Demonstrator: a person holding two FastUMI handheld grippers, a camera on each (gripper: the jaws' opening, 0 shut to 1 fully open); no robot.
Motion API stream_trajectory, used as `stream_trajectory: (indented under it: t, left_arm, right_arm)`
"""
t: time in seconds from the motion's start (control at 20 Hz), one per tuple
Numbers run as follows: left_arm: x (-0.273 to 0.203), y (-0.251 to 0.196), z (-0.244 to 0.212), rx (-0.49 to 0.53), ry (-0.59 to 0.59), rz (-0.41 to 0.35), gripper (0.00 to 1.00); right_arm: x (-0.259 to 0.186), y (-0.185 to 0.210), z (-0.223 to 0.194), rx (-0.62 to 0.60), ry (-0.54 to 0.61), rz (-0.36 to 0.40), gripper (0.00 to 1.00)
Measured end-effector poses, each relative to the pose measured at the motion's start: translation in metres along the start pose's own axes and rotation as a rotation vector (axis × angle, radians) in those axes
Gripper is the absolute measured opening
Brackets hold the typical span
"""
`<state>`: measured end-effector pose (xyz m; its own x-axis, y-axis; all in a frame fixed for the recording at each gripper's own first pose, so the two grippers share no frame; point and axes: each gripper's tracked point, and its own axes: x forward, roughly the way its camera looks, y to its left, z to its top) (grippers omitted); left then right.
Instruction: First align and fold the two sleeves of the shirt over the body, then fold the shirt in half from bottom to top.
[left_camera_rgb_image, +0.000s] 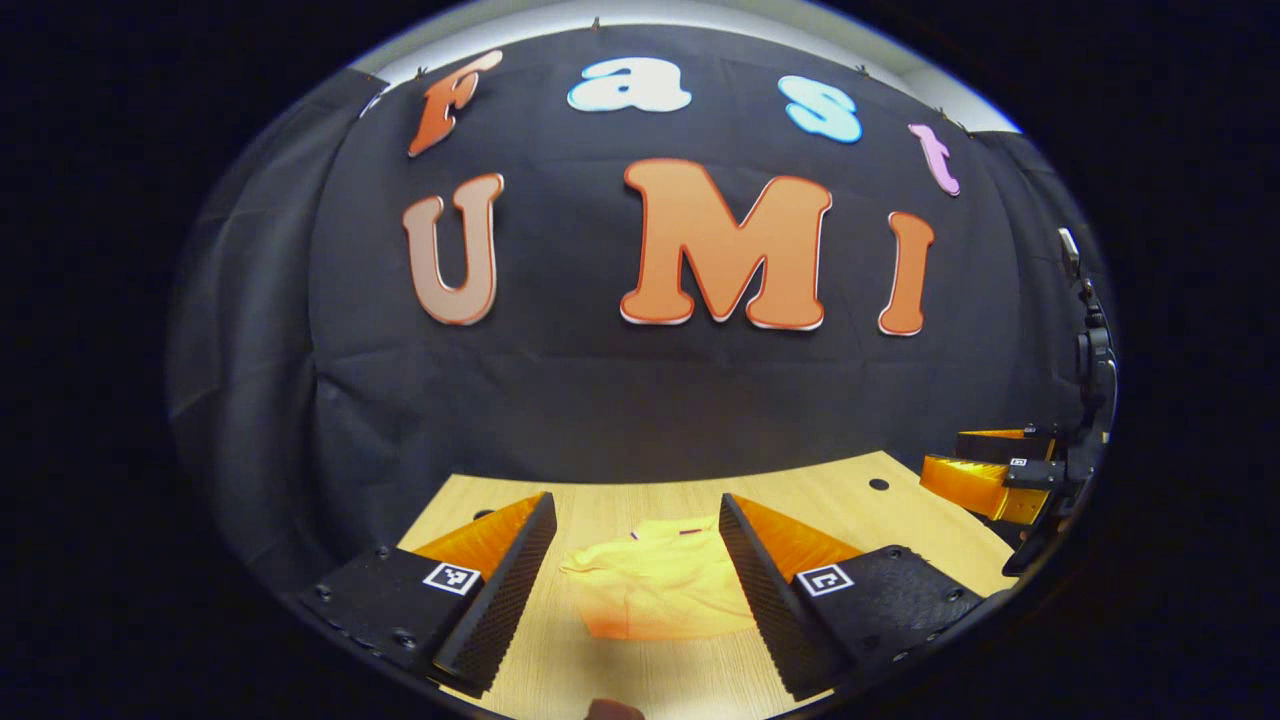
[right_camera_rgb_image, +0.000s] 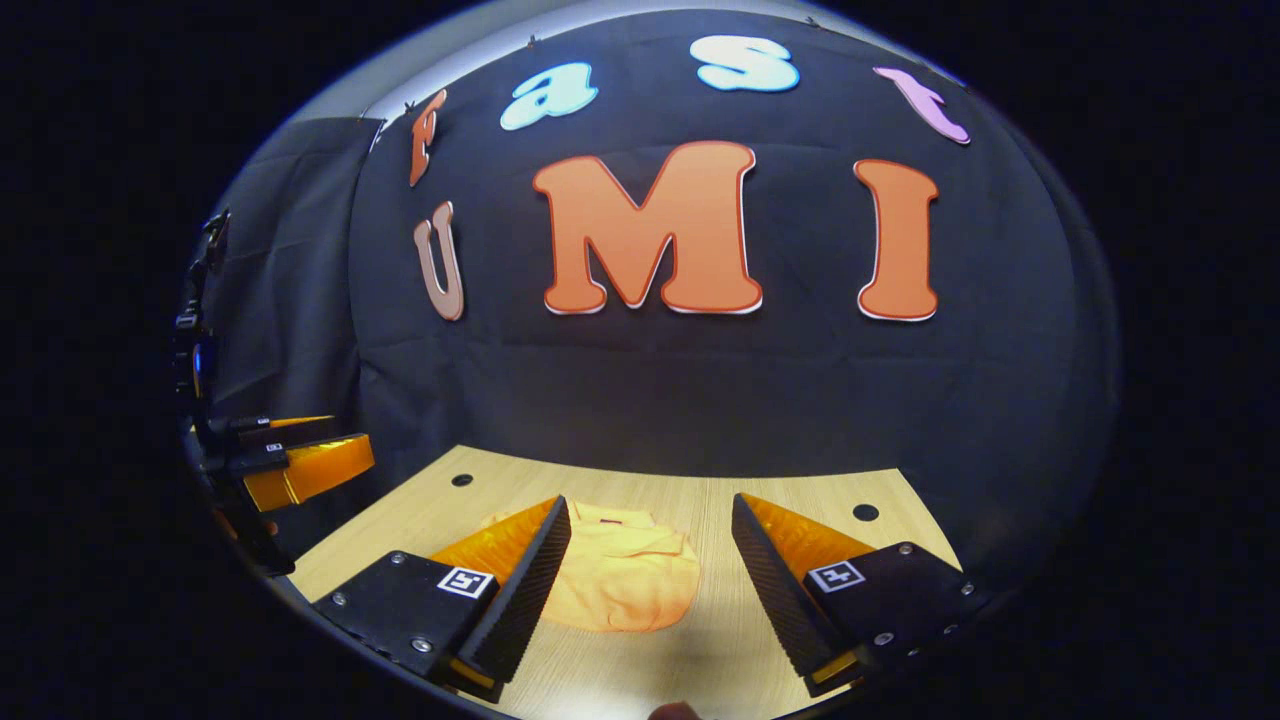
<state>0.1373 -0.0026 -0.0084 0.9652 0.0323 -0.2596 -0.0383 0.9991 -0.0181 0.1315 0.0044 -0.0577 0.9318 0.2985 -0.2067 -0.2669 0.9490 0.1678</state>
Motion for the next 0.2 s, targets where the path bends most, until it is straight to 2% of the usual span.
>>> stream_trajectory:
  t: [0.1, 0.2]
  left_arm:
    - [-0.025, -0.015, 0.007, 0.009, -0.051, -0.006, 0.97]
    - [-0.044, -0.023, 0.009, 0.012, -0.090, 0.005, 0.98]
  right_arm:
    - [-0.017, 0.000, 0.012, 0.007, -0.080, 0.008, 0.98]
    - [-0.040, 0.000, 0.014, 0.024, -0.110, 0.023, 0.98]
